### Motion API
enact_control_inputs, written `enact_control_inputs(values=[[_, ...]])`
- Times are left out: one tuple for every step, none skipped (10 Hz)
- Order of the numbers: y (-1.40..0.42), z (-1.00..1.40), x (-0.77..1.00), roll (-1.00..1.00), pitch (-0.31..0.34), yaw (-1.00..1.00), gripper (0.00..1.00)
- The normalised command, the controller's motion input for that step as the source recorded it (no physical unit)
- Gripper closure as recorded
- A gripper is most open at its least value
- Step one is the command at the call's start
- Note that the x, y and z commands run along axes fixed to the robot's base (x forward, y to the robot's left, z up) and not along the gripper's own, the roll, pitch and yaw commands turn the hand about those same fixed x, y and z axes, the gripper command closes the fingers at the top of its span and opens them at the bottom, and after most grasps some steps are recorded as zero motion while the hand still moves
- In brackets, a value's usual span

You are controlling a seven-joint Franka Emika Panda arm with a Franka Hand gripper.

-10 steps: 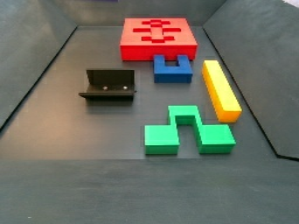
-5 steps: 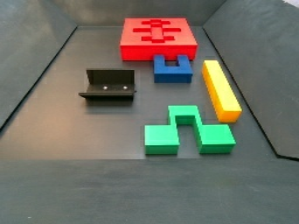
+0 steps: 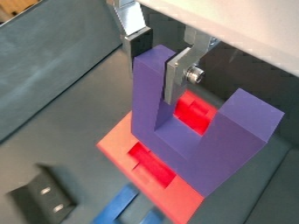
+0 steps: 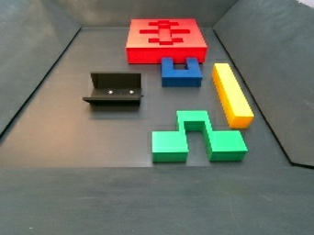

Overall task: Pick up the purple object. Move up. Place the purple object on the fixture. Regrasp the purple object. Move to above the board. Insert the purple object.
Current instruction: Move to above the board, then insert the purple object.

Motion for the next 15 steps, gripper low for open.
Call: enact_control_inputs(values=[[-0.04,0.01,-0.10,-0.56,-0.004,-0.02,1.00],[0.01,0.01,-0.10,-0.36,-0.042,-0.01,1.00],[0.02,0.00,-0.07,-0.24,-0.058,0.00,1.00],[0.00,-0.22,0.07,0.00,0.011,0.00,1.00],[0.00,-0.22,0.00,0.00,0.000,0.00,1.00],[0.00,-0.22,0.00,0.00,0.000,0.00,1.00],[0.00,-0.23,0.00,0.00,0.000,0.00,1.00],[0.00,-0.21,0.00,0.00,0.000,0.00,1.00],[0.00,-0.21,0.00,0.00,0.000,0.00,1.00],[0.01,-0.21,0.00,-0.12,0.000,0.00,1.00],[0.05,-0.20,0.00,-0.24,0.000,-0.01,1.00],[0.06,-0.19,0.05,-0.32,0.000,-0.09,1.00],[0.06,-0.21,0.16,-0.34,0.000,-0.17,1.00],[0.00,-0.31,0.31,-0.31,-0.013,-0.19,1.00],[-0.20,-0.55,0.37,-0.18,0.000,-0.15,1.00]])
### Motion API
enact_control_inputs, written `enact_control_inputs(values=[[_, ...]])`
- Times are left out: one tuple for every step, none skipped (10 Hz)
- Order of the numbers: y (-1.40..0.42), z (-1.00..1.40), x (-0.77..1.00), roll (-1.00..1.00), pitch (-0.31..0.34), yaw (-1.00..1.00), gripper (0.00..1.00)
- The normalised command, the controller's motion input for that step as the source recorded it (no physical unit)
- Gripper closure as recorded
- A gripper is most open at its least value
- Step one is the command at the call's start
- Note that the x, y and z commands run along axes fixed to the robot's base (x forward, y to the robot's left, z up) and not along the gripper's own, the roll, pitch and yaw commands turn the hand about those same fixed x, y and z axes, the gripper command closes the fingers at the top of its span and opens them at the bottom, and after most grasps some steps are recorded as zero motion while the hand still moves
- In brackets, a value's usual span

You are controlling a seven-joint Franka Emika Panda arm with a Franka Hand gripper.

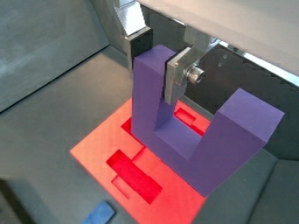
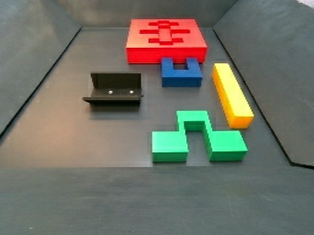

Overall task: Pick up the purple object. Move up. Place the purple object on the fixture. Regrasp the purple object. Move to above the board. Insert the purple object.
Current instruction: Insert the purple object.

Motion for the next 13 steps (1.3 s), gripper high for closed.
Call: enact_control_inputs(values=[[-0.16,-0.41,0.39,-0.34,-0.076,-0.21,1.00],[-0.09,-0.23,0.37,-0.43,-0.126,-0.21,1.00],[-0.06,-0.16,0.39,-0.46,-0.141,-0.18,1.00],[-0.15,-0.27,0.36,-0.40,-0.147,-0.16,1.00],[-0.38,-0.61,0.45,-0.22,-0.076,-0.03,1.00],[-0.50,-0.74,0.43,-0.15,-0.076,0.00,1.00],[-0.54,-0.64,0.24,-0.18,-0.096,0.19,1.00],[-0.63,-0.57,0.10,-0.14,-0.047,0.31,1.00],[-0.63,-0.38,0.00,-0.09,-0.016,0.37,1.00],[-0.59,-0.03,-0.31,0.00,-0.354,0.50,1.00],[-0.46,0.00,-0.10,0.19,-0.244,0.53,1.00],[-0.45,-0.23,-0.24,0.25,-0.269,0.46,1.00],[-0.39,-0.22,-0.18,0.41,-0.284,0.31,1.00]])
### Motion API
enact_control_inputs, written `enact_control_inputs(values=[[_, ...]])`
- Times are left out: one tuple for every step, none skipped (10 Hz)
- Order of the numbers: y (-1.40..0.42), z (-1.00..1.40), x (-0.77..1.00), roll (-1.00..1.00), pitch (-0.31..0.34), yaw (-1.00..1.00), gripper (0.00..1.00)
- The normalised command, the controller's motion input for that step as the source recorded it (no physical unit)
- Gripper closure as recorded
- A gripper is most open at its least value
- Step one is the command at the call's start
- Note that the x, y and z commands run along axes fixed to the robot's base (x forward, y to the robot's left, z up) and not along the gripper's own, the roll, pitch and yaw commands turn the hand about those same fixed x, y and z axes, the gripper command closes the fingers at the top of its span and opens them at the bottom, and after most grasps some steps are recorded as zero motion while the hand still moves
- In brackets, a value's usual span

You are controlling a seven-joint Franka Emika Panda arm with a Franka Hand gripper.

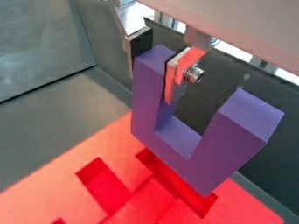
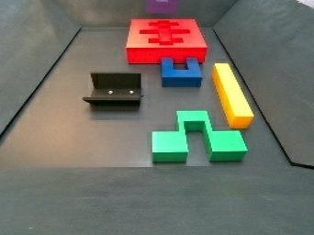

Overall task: Pick up the purple object. Move up. Place the purple object on the fixture. Regrasp the purple object. Move to above the board. Insert the purple object.
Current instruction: Insert the purple object.

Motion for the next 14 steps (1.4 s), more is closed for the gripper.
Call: enact_control_inputs(values=[[-0.25,-0.16,-0.04,0.45,-0.229,0.29,1.00],[-0.30,-0.09,0.00,0.39,-0.034,0.11,1.00],[-0.21,-0.18,0.05,0.41,0.017,0.00,1.00],[-0.15,-0.22,0.00,0.47,0.020,0.00,1.00],[0.00,-0.27,0.11,0.31,0.080,-0.07,1.00],[0.03,-0.43,0.21,0.09,0.076,-0.07,1.00],[0.00,-0.36,0.12,0.06,0.063,-0.06,1.00],[0.00,-0.29,0.15,0.00,0.060,-0.06,1.00],[0.00,-0.23,0.15,-0.08,0.043,-0.03,1.00],[0.00,-0.17,0.17,-0.09,0.039,-0.04,1.00],[0.10,-0.17,0.02,-0.05,0.063,-0.11,1.00],[0.23,-0.17,0.06,-0.09,0.097,-0.17,1.00],[0.26,-0.14,0.10,-0.14,0.129,-0.21,1.00],[0.23,-0.16,0.13,-0.14,0.140,-0.22,1.00]])
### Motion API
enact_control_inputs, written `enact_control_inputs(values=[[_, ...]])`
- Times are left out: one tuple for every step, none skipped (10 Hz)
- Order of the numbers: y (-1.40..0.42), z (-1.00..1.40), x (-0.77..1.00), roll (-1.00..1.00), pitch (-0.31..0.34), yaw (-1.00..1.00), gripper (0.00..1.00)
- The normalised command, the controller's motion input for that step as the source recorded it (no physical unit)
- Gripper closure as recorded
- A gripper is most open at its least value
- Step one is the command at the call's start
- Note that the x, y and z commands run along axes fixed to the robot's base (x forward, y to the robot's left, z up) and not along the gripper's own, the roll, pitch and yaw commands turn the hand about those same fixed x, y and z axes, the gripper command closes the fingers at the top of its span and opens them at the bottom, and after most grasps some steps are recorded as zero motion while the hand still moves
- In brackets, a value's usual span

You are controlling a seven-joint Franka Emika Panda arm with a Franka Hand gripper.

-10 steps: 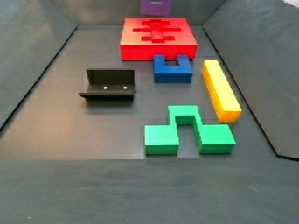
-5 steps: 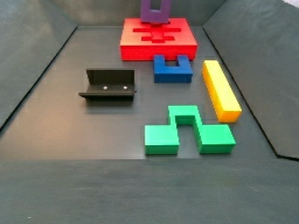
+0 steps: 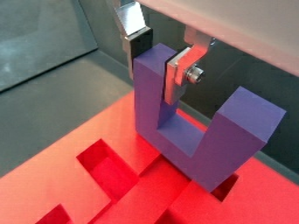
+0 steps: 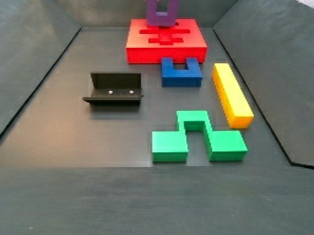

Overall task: Pick up the purple object. Move up. Place the purple object on the fixture. Regrasp the purple object. Move to above the board. Insert the purple object.
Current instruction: Insert the purple object.

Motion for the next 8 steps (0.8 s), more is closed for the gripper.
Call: enact_control_inputs(values=[[0.21,-0.10,0.13,-0.08,0.154,-0.25,1.00],[0.12,-0.15,0.00,-0.03,0.124,-0.25,1.00],[0.00,-0.17,0.00,-0.04,0.076,-0.17,1.00],[-0.06,0.00,-0.08,0.00,0.011,-0.17,1.00],[-0.15,0.09,-0.18,0.14,0.000,-0.16,1.00],[-0.19,0.18,-0.10,0.32,0.004,-0.03,1.00],[-0.17,0.12,0.00,0.44,0.031,0.00,1.00],[-0.15,0.11,0.00,0.50,0.034,0.06,1.00]])
